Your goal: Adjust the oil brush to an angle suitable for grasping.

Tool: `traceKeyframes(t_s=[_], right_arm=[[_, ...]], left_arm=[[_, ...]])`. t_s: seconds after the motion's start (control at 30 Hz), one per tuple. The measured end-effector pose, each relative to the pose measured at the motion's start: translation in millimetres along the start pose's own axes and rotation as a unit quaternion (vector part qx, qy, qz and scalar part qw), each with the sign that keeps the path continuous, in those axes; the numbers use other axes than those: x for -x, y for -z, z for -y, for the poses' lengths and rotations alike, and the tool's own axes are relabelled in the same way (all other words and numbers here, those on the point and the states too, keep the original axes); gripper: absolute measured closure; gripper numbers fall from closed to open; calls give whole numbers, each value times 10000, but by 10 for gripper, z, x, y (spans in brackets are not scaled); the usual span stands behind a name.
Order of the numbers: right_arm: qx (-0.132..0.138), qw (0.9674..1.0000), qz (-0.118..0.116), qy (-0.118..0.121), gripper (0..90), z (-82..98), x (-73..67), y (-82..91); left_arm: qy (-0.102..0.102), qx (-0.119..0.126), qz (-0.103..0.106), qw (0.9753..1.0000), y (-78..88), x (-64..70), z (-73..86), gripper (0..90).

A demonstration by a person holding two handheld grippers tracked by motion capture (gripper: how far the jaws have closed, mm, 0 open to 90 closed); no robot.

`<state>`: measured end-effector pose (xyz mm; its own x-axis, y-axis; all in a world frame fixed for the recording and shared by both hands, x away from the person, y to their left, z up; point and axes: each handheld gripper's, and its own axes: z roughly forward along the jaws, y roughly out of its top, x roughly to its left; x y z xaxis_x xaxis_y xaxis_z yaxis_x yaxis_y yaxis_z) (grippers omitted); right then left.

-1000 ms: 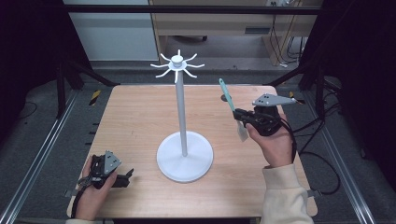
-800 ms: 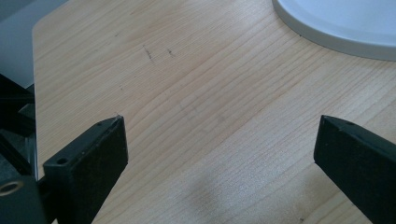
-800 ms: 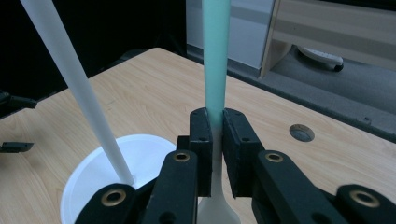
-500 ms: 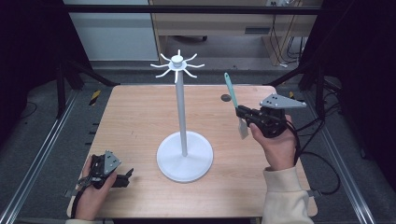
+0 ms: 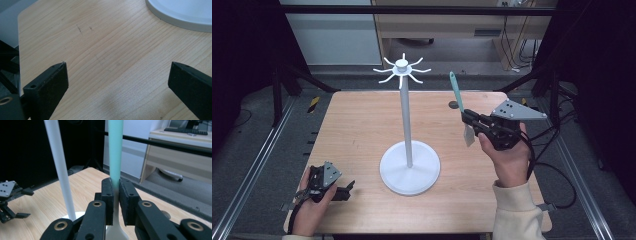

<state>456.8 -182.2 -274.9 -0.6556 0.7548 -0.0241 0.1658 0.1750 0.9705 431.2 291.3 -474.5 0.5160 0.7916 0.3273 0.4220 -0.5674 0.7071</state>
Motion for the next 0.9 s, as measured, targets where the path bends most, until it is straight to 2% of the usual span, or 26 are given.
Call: traceKeyframes(t_s=[0.5, 0.9], right_arm=[[270, 9990, -225, 265, 825, -168, -262, 83], [329, 9978, -392, 423, 825, -237, -412, 100]], left_arm=[[-11, 0, -4, 10000, -1, 2, -1, 24], [-22, -2, 3, 10000, -1, 4, -2, 24]])
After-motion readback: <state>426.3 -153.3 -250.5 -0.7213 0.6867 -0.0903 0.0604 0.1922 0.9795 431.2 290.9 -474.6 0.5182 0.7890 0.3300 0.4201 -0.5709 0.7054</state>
